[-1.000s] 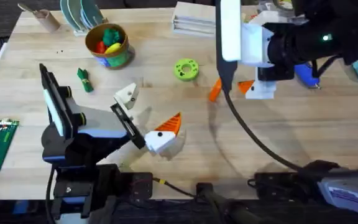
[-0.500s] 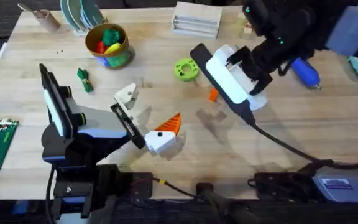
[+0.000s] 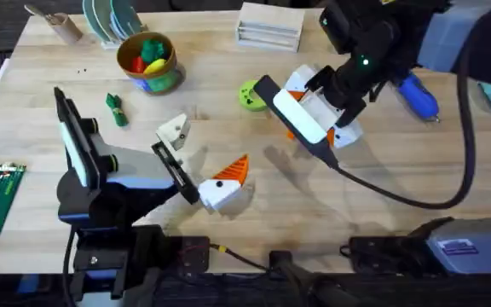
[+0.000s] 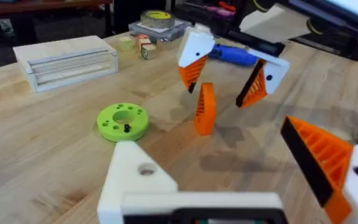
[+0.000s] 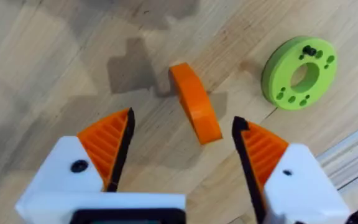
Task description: Pick up the gripper from the table and insert it into the empty holder that is missing its gripper. Then pick up a screw, insert it into the mounting hole, and use the screwdriver to tighten it. Finally, clean up the table by picking up the vegetable and placing it into the bucket.
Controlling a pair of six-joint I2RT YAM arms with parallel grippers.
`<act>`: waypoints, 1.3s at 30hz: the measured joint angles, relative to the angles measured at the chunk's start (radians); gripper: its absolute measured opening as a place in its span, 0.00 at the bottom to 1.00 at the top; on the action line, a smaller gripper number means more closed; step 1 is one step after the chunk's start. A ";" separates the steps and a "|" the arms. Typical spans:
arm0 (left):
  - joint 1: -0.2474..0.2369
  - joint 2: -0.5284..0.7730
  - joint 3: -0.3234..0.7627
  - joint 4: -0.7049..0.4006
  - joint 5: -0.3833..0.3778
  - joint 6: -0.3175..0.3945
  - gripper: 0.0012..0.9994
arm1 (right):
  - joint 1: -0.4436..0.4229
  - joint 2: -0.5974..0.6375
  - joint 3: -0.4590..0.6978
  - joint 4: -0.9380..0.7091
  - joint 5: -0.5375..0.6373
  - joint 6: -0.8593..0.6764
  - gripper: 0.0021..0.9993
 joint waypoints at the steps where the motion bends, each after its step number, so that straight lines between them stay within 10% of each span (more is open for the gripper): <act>1: 0.000 0.000 0.000 0.000 0.000 0.000 0.99 | 0.000 0.000 0.000 0.002 0.003 0.000 0.99; 11: 0.000 0.000 0.000 0.000 0.000 0.000 0.99 | 0.017 0.000 0.000 0.009 0.007 -0.003 0.99; 33: 0.000 0.000 0.000 0.000 0.000 0.000 0.99 | 0.018 0.022 0.000 0.037 0.010 -0.003 0.65; 39: 0.000 0.000 0.000 0.000 0.000 0.000 0.99 | 0.018 0.022 0.000 0.052 0.011 -0.003 0.42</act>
